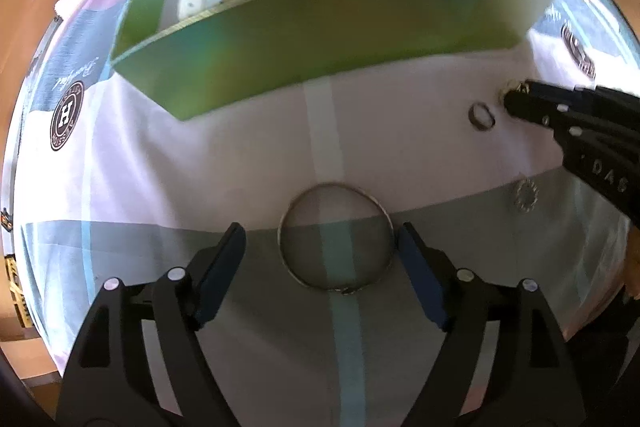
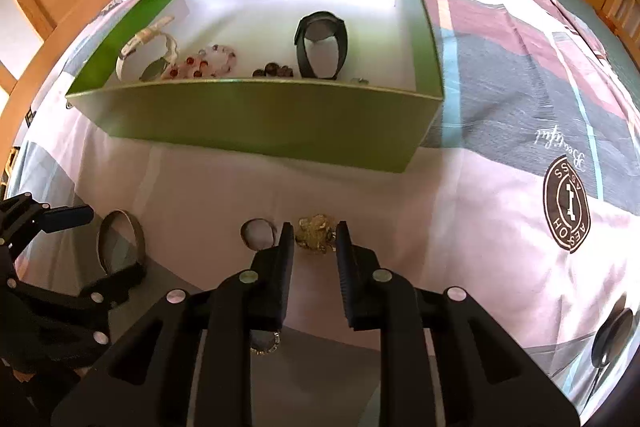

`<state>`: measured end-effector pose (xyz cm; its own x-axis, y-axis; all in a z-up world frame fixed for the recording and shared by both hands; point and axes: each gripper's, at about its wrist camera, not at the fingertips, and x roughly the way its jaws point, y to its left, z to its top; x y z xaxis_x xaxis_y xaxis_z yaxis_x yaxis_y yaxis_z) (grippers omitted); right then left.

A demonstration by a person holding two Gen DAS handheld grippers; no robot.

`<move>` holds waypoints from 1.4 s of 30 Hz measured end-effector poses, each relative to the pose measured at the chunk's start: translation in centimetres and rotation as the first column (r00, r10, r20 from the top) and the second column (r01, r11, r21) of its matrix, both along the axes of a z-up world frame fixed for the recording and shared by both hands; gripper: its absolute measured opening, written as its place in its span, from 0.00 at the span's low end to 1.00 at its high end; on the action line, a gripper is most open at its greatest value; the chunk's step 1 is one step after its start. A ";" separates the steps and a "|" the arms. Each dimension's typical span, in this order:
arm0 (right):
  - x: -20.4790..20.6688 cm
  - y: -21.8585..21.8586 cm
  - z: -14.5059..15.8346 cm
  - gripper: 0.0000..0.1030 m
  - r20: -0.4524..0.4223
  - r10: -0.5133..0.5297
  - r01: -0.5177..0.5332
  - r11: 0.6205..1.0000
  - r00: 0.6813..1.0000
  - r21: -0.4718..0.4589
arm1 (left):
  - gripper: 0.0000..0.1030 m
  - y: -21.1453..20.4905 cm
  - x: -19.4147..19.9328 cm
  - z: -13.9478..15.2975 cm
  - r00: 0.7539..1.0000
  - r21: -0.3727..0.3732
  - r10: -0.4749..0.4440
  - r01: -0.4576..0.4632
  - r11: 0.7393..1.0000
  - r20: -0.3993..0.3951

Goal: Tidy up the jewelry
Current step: 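Grasp the silver bangle with the left gripper while the right grasps the gold flower charm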

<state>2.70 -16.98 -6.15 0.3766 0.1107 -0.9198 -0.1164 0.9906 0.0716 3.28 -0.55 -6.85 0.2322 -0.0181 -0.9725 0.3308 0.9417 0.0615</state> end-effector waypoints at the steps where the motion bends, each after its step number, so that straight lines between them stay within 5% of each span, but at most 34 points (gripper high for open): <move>1: 0.0 -0.1 0.0 0.33 0.002 -0.003 0.003 1.000 1.000 0.000 | 0.76 -0.1 0.0 -0.2 1.000 0.008 -0.003 0.003 1.000 0.001; 5: -0.1 0.0 -0.1 0.50 -0.002 0.004 -0.004 1.000 1.000 -0.007 | 0.75 -0.2 -0.2 -0.1 1.000 0.007 -0.001 0.001 1.000 0.006; 10: -0.4 0.7 -0.6 0.50 -0.002 0.034 -0.034 0.998 0.999 -0.050 | 0.71 -0.6 0.1 0.1 1.000 -0.005 0.005 -0.005 1.000 0.006; 14: -0.4 0.2 -0.4 0.22 0.001 0.024 -0.023 0.999 1.000 -0.021 | 0.67 -0.1 0.0 0.6 1.000 -0.015 0.005 -0.005 1.000 0.005; 16: -0.3 0.1 -0.2 0.20 0.001 0.020 -0.020 1.000 1.000 -0.017 | 0.62 0.2 0.1 0.8 1.000 -0.022 0.012 -0.012 1.000 0.006; 23: 0.1 -2.1 0.3 0.21 -0.001 -0.065 0.065 0.998 0.998 0.021 | 0.58 2.4 0.5 0.6 0.997 -0.023 0.058 -0.057 0.998 0.041; 26: 0.2 -2.8 0.5 0.36 -0.002 -0.097 0.097 0.995 0.995 0.025 | 0.58 2.8 0.7 1.1 0.995 -0.041 0.077 -0.075 0.996 0.057; 42: 0.4 -0.3 -0.9 0.36 0.019 -0.014 0.015 0.995 1.000 -0.095 | 0.59 0.1 0.1 0.6 0.998 -0.012 0.051 -0.050 0.999 0.045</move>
